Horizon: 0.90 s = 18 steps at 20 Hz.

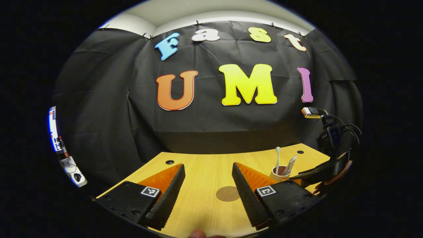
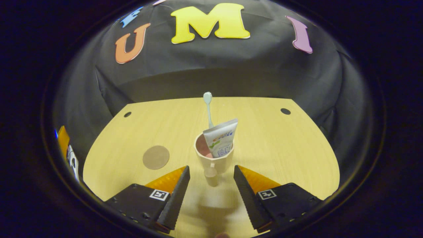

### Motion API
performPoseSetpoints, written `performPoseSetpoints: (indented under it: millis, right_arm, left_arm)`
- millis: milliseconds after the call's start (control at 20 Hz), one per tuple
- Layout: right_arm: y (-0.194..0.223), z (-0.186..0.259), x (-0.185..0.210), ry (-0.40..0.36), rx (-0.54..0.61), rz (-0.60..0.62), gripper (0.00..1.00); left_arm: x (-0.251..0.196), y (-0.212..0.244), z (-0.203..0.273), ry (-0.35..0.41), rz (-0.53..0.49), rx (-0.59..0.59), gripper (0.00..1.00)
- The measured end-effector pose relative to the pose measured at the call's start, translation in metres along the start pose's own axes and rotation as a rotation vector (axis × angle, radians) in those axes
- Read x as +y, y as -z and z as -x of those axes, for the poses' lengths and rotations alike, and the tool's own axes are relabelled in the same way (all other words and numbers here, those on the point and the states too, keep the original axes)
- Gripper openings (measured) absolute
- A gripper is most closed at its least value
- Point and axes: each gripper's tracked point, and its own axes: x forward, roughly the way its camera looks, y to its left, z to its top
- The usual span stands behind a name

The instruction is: Put the toothbrush and toothpaste on the desktop into the cup, then pick up the cup and place it on the coaster on the desktop.

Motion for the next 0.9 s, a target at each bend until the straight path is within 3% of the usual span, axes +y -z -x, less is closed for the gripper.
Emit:
performPoseSetpoints:
  millis: [400, 450, 600, 850, 900]
  right_arm:
    - [0.018, -0.038, 0.001, 0.058, 0.091, -0.007, 0.79]
    - [0.019, -0.042, -0.002, 0.068, 0.101, -0.01, 0.75]
    - [0.024, -0.051, -0.005, 0.09, 0.139, -0.009, 0.52]
    - [0.027, -0.056, -0.005, 0.096, 0.179, 0.007, 0.25]
    - [0.026, -0.056, -0.005, 0.097, 0.181, 0.016, 0.25]
  left_arm:
    - [0.021, 0.0, -0.005, -0.014, -0.011, 0.031, 0.93]
    - [0.024, 0.002, -0.005, -0.019, -0.011, 0.038, 0.93]
    - [0.033, 0.001, -0.005, -0.035, -0.012, 0.048, 0.93]
    - [0.044, 0.001, -0.005, -0.059, 0.004, 0.058, 0.93]
    - [0.046, 0.002, -0.006, -0.064, 0.01, 0.062, 0.93]
